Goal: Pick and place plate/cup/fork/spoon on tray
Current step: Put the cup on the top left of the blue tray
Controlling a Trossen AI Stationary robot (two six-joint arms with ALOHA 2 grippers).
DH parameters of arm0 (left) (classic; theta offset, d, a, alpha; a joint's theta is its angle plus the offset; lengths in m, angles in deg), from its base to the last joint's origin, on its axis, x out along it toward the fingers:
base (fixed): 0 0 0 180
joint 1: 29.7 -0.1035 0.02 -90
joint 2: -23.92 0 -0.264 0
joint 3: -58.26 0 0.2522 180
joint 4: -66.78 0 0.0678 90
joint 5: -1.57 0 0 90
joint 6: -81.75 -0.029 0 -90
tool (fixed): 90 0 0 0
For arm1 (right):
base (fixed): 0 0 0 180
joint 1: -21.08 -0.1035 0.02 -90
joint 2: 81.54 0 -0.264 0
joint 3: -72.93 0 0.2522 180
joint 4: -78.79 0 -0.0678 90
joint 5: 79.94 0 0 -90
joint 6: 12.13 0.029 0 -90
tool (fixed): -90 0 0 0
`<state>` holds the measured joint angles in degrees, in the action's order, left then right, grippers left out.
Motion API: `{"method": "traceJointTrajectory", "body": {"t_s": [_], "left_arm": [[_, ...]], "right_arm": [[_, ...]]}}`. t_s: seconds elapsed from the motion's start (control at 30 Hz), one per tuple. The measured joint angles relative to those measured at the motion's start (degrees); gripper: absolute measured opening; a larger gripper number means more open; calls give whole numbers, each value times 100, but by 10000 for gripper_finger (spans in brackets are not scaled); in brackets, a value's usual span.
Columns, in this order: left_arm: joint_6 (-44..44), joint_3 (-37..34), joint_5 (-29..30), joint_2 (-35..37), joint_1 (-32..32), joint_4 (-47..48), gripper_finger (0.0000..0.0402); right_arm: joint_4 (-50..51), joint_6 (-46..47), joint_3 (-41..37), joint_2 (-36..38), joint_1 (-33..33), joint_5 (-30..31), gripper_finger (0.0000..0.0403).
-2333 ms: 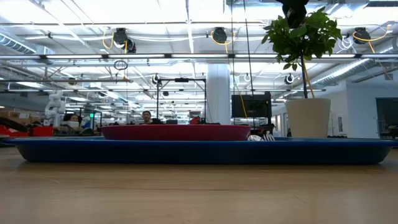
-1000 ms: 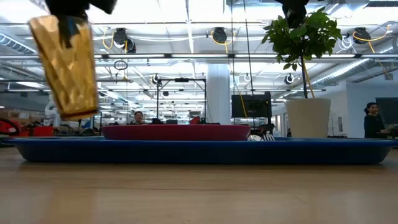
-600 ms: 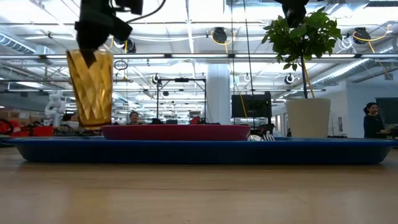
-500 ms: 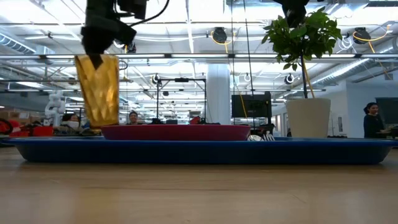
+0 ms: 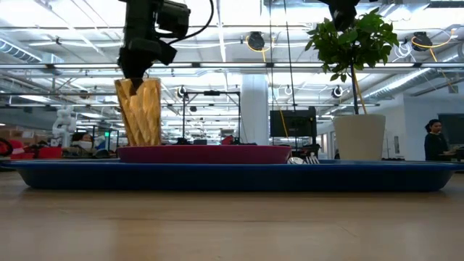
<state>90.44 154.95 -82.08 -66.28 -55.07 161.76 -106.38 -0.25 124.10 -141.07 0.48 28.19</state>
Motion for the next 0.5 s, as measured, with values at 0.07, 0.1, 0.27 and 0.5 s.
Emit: {"method": "traceJointTrajectory", "body": {"t_s": [0.07,0.1,0.27,0.5], "left_arm": [[-5,141,20,-103,-1,-35,7],[-25,192,16,-172,1,-42,7],[-158,281,-32,-485,32,106,7],[-369,300,-116,-764,54,243,11]], "right_arm": [[0,-52,0,0,0,0,125],[2,-65,0,0,0,0,125],[37,-103,2,2,2,179,125],[133,-81,2,2,4,282,125]]}}
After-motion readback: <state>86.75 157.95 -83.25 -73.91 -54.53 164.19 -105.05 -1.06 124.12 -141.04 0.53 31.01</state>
